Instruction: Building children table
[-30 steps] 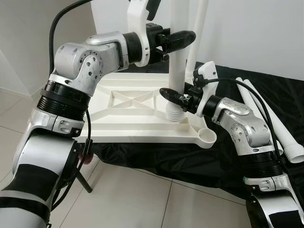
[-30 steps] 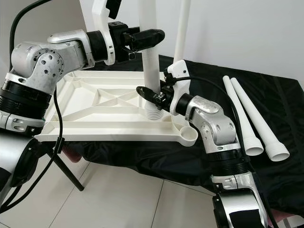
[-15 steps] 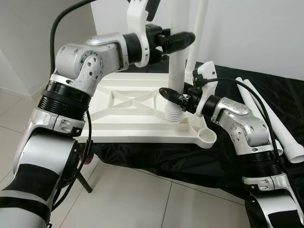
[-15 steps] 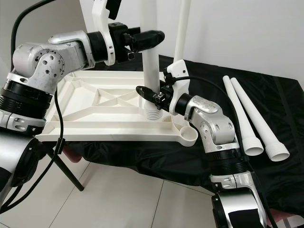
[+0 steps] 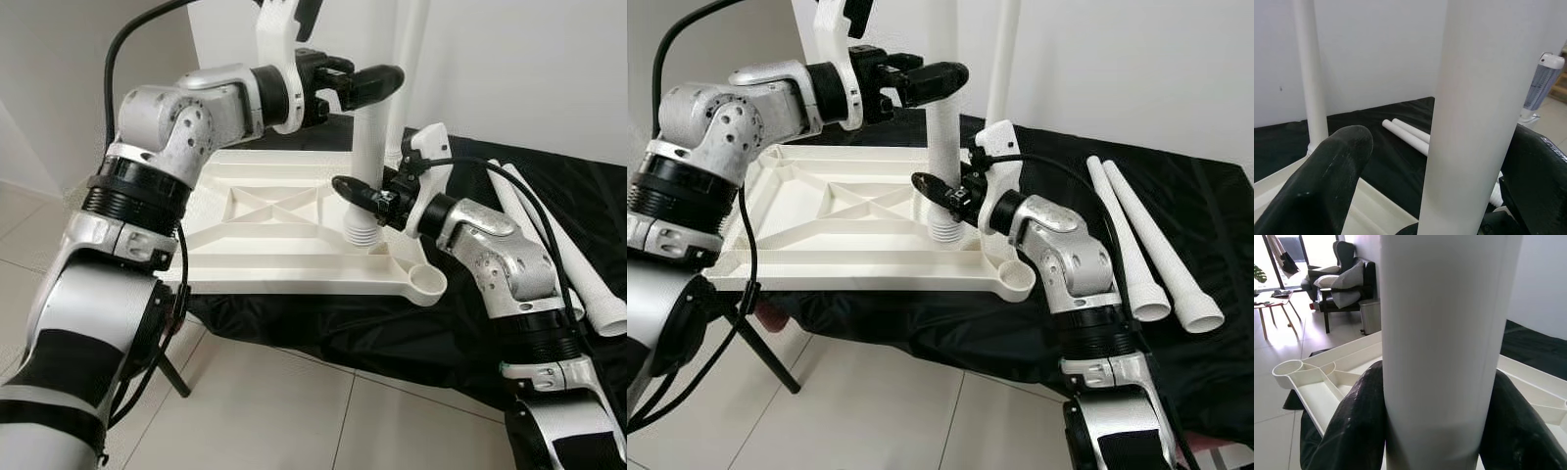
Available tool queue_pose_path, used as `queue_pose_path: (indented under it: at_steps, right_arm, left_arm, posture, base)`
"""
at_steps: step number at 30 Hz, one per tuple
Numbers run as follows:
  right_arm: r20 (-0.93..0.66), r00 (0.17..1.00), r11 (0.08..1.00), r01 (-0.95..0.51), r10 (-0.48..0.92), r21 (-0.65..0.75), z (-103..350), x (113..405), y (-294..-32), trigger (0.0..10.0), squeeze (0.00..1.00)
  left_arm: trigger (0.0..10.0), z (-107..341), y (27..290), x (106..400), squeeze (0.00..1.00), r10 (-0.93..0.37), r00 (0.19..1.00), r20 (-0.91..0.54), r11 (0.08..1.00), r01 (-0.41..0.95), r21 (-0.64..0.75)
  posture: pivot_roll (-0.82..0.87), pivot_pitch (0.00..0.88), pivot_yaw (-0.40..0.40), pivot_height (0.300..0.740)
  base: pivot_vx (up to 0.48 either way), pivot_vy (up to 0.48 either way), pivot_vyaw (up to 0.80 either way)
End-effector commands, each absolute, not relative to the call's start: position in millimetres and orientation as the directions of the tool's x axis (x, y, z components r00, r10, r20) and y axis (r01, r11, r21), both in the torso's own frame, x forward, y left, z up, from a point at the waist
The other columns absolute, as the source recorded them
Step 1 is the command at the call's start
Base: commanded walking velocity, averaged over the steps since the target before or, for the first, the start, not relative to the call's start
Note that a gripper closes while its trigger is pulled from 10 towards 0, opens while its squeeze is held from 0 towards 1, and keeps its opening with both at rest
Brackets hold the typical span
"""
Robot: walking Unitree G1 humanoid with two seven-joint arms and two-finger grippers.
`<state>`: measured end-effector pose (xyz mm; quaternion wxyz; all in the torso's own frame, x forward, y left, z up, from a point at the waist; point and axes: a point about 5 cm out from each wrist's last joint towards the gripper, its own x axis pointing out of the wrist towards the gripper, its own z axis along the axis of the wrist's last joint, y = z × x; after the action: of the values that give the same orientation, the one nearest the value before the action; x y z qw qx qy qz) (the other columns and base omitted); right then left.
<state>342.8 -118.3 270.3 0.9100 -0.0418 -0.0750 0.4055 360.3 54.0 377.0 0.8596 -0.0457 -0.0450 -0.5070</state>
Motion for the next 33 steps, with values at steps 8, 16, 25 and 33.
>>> queue_pose_path:
  at_steps: [8,16,25,33]
  right_arm:
    - [0.164,0.734,0.751,-0.652,0.66,-0.105,275,350,-129,10.0,0.0]
    - [0.186,0.805,0.823,-0.565,0.564,-0.05,272,356,-143,10.0,0.0]
    - [0.266,0.852,0.878,-0.478,0.452,0.038,268,352,-155,10.0,0.0]
    - [0.386,0.852,0.887,-0.436,0.354,0.15,263,335,-155,10.0,0.0]
  left_arm:
    - [10.0,380,65,331,0.0,-0.965,0.157,0.208,0.157,0.987,-0.018]
    - [10.0,379,76,332,0.0,-0.932,0.206,0.298,0.189,0.978,-0.084]
    - [10.0,344,58,338,0.0,-0.834,0.479,0.272,0.47,0.877,-0.101]
    - [10.0,292,53,349,0.0,-0.72,0.689,0.081,0.692,0.722,0.007]
  posture:
    - [-0.09,0.032,0.038,0.74]
    - [-0.09,0.035,0.035,0.74]
    - [-0.09,0.06,0.042,0.74]
    - [-0.1,0.07,0.055,0.74]
  base:
    - [0.0,0.0,0.0]
    - [0.0,0.0,0.0]
    - [0.0,0.0,0.0]
    - [0.0,0.0,0.0]
